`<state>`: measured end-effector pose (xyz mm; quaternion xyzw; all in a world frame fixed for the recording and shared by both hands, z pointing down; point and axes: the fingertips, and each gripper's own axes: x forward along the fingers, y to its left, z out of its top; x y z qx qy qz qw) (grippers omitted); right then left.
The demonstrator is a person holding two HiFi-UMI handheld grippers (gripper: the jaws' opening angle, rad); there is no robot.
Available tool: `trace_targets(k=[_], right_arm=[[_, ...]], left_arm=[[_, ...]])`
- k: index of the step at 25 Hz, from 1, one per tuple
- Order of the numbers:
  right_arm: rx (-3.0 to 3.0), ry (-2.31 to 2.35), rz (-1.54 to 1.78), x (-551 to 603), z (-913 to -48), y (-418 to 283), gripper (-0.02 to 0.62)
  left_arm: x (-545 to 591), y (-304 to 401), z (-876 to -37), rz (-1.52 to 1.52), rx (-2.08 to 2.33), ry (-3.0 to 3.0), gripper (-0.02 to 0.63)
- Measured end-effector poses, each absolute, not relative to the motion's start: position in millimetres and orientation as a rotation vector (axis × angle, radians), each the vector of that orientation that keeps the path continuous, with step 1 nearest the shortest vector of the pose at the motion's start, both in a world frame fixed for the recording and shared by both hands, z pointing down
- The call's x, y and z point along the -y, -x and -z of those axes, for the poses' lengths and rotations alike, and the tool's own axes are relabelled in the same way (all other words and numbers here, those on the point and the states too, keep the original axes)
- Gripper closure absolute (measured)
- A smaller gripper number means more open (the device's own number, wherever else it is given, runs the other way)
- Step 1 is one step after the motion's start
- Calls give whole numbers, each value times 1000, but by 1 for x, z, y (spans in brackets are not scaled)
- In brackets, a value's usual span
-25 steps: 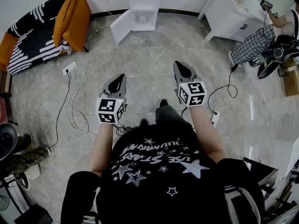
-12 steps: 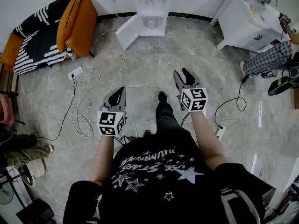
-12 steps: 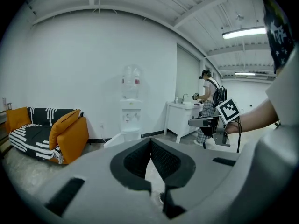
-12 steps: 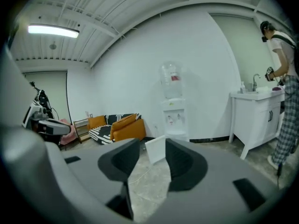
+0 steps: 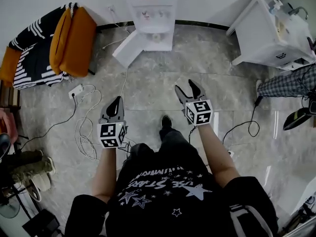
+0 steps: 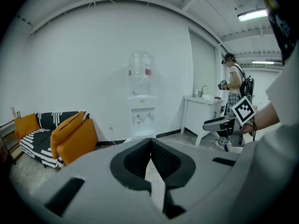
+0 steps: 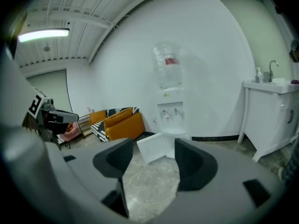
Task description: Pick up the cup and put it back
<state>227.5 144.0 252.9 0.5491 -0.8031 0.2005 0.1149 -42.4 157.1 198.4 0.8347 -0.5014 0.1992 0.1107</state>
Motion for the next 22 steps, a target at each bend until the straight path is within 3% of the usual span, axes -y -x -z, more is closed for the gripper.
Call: trace_targets(k=[5,17,22], right_arm=[[2331,-1559,-683,-103,-278,-244,216],[2232,-1568,-740,32,-386,-222,207],[2184,-1623,-693,120,-480,-212,259]], left_arm=[[-114,37,-202,-561,1548,-2385,597],[34,36,-322,-523,1471,-2394,597],[126,39,-401,-457,1430,-2443,597]])
